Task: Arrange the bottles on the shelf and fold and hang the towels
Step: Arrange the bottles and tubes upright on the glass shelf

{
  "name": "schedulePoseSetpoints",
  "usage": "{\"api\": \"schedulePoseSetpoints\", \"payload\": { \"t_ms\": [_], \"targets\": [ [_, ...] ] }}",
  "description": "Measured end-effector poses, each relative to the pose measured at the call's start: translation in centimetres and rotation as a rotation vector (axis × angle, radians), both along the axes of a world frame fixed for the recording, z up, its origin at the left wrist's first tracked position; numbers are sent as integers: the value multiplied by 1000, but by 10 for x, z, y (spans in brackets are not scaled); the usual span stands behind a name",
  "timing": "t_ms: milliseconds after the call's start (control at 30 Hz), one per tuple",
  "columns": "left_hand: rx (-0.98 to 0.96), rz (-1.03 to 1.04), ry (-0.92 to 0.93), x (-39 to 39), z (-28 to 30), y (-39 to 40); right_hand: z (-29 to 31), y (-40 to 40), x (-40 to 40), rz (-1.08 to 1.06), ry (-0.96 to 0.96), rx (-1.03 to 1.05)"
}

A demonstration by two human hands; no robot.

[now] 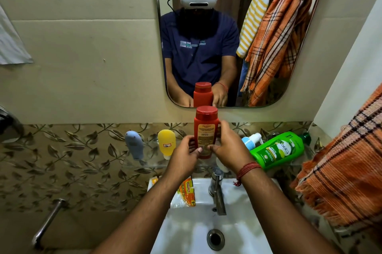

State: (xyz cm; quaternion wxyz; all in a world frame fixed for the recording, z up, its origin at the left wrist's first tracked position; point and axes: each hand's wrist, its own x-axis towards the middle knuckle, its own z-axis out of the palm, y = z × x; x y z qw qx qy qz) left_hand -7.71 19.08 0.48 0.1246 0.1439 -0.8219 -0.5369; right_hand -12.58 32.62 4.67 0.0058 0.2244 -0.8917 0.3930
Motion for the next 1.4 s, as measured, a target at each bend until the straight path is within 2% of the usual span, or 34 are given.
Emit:
{"api": "schedulePoseSetpoints", "payload": {
  "t_ms": [100,200,333,433,533,667,867,1067,1167,1300,1400],
  "targets": [
    [9,75,44,20,-1,0,8,18,12,-131,142,-32],
    [-68,72,61,41,-8,6,6,38,33,-181,228,-79],
    [-172,-54,-4,40,-10,25,-30,49,45,-235,108,-78],
    [-259,-122,-60,28,-7,42,-53,50,44,-281,-30,-177],
    [-373,-151,-98,18,-5,54,-66,47,45,-281,-146,-274],
    [-456,-137,-105,7,-2,63,-72,46,44,-301,-193,-320],
    [-342,-77,-129,5,-5,73,-68,53,50,-255,-195,-337],
    [-120,7,-3,32,-16,79,-63,58,63,-186,-128,-410],
    [-30,14,91,42,-23,83,-54,62,56,-172,-154,-481],
    [-34,-9,169,40,-24,89,-28,71,31,-133,-175,-516],
    [-86,-38,177,31,-22,93,-10,78,1,-79,-212,-421]
  ]
}}
